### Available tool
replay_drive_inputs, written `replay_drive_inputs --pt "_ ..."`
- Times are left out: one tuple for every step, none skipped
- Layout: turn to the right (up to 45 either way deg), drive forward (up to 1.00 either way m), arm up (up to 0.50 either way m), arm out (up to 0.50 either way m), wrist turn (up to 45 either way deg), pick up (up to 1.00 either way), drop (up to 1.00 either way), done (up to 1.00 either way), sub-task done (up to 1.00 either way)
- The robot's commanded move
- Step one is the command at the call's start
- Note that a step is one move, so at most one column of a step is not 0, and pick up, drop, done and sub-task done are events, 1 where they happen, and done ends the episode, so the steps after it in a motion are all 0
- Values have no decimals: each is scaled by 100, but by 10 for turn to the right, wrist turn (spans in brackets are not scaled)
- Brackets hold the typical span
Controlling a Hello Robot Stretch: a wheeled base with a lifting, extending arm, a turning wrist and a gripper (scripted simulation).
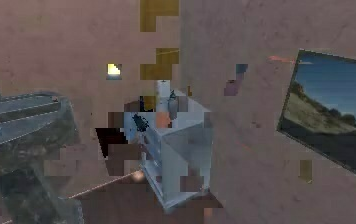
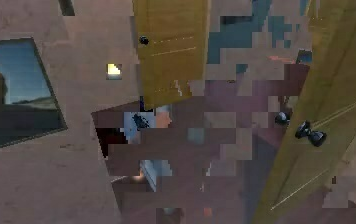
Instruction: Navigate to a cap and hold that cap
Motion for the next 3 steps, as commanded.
replay_drive_inputs --pt "-90 0 0 0 0 0 0 0 0" --pt "0 45 0 0 0 0 0 0 0" --pt "-450 0 0 0 0 0 0 0 0"
